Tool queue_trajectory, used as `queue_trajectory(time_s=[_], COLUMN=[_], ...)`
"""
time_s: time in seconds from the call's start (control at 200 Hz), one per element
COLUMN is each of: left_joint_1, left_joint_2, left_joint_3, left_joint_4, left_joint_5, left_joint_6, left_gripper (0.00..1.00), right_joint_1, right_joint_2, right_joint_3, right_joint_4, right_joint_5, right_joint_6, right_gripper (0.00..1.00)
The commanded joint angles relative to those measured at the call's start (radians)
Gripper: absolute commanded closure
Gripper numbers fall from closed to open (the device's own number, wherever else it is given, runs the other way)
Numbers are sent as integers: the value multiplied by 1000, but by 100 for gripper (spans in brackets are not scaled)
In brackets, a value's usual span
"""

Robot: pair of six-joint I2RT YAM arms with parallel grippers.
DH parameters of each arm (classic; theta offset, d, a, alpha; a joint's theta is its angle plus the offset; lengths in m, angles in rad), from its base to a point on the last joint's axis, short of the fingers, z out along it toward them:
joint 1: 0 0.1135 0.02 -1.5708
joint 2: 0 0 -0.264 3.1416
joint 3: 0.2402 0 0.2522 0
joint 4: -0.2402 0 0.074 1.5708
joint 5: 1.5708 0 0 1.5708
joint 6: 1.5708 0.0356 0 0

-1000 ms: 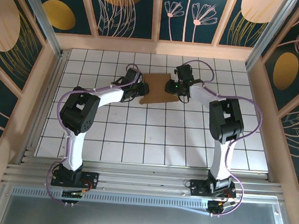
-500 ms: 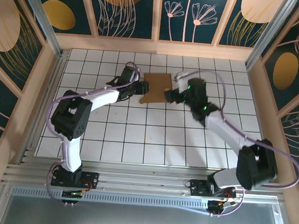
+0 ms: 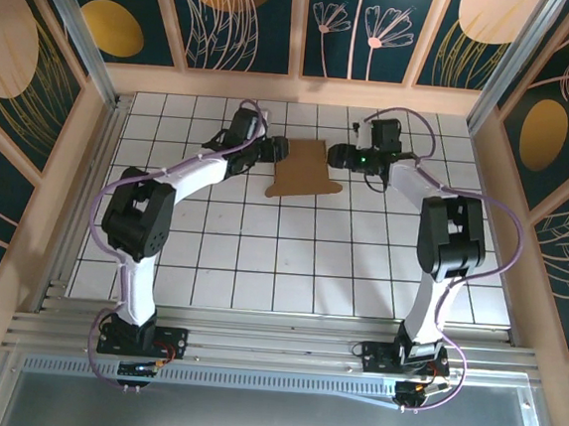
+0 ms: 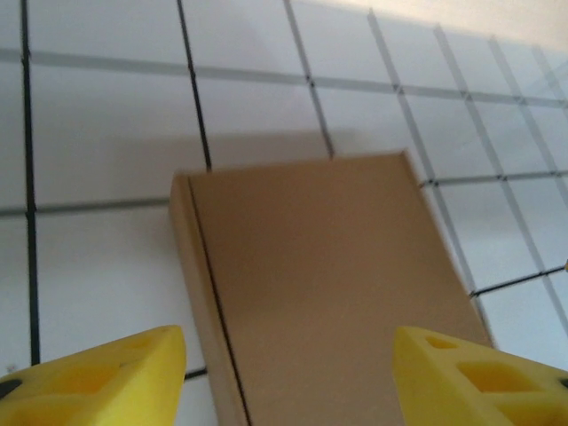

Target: Fold the paper box

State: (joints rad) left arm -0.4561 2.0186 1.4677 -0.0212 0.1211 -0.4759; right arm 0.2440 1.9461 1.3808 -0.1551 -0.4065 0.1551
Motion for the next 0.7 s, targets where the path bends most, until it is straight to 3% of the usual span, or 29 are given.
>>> queue_trajectory(time_s=[0.0,0.085,0.29,0.385,0.465,0.561,0.696], left_joint_1=[0,0,1,0,0,1,1], left_joint_2=[33,62,100,90,23,-111,-420], left_joint_3=[10,10,-26,-41,-66,-100,-305], left_joint_4=[-36,-45,-40,-32,0,21,140], left_joint_5=[71,92,64,49,47,37,-23], left_joint_6=[-23,-21,-28,-22,-14,11,78], left_gripper=[37,37,48,48,39,24,16], right_joint_1=[5,3,27,48,87,199,432], right_joint_2=[54,92,109,22,-117,-275,-436], right_joint_3=[17,9,-18,-23,-58,-159,-483], right_joint_4=[-70,-82,-114,-101,-37,73,370], right_joint_5=[-138,-123,105,114,157,306,591], right_joint_6=[95,92,34,-7,-59,-227,-706], right_gripper=[27,29,35,33,25,17,5])
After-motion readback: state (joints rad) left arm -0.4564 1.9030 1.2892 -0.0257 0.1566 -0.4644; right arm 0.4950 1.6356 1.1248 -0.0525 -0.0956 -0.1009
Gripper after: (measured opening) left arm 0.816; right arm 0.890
